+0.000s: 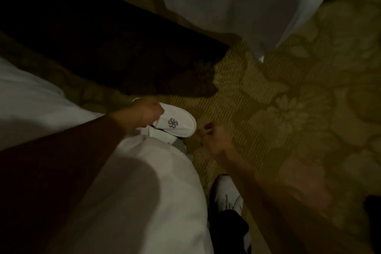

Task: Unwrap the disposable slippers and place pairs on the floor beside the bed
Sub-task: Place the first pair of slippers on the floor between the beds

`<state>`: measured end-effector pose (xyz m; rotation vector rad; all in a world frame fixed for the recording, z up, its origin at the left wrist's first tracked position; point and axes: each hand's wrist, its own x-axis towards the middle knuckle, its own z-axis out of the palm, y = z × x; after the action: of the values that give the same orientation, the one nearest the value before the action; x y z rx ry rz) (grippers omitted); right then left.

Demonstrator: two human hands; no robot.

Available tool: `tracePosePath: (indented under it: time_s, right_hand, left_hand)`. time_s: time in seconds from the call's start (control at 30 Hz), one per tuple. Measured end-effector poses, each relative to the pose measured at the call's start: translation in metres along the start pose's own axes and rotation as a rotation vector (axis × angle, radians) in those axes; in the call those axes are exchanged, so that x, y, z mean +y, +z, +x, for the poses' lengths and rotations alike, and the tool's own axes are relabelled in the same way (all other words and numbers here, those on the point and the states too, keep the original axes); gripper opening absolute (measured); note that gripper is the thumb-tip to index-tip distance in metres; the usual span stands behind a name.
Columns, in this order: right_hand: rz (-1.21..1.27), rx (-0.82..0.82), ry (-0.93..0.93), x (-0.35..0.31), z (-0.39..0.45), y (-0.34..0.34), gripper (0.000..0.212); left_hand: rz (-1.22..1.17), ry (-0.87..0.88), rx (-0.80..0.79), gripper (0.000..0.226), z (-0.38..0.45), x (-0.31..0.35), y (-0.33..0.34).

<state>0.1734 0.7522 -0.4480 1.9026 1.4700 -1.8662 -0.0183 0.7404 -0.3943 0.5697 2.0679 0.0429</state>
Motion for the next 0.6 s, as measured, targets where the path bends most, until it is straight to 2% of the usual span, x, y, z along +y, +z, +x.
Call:
tracePosePath:
  time_s: [0.33, 0.5, 0.6]
  right_hand:
    - [-0.035, 0.002, -0.084, -0.084, -0.132, -0.036, 0.028]
    - [-0.041, 0.015, -0.206, -0.127, -0.215, -0.052, 0.026]
    - [-0.064, 0.036, -0.299, -0.159, -0.266, -0.065, 0.027]
  left_hand:
    - [-0.051, 0.087, 0.036, 0.03, -0.147, 0.04, -0.053]
    - [-0.201, 0.145, 0.086, 0.03, -0.214, 0.037, -0.092]
    - [-0.296, 0.2, 0.172, 0.03, -0.265, 0.031, -0.119]
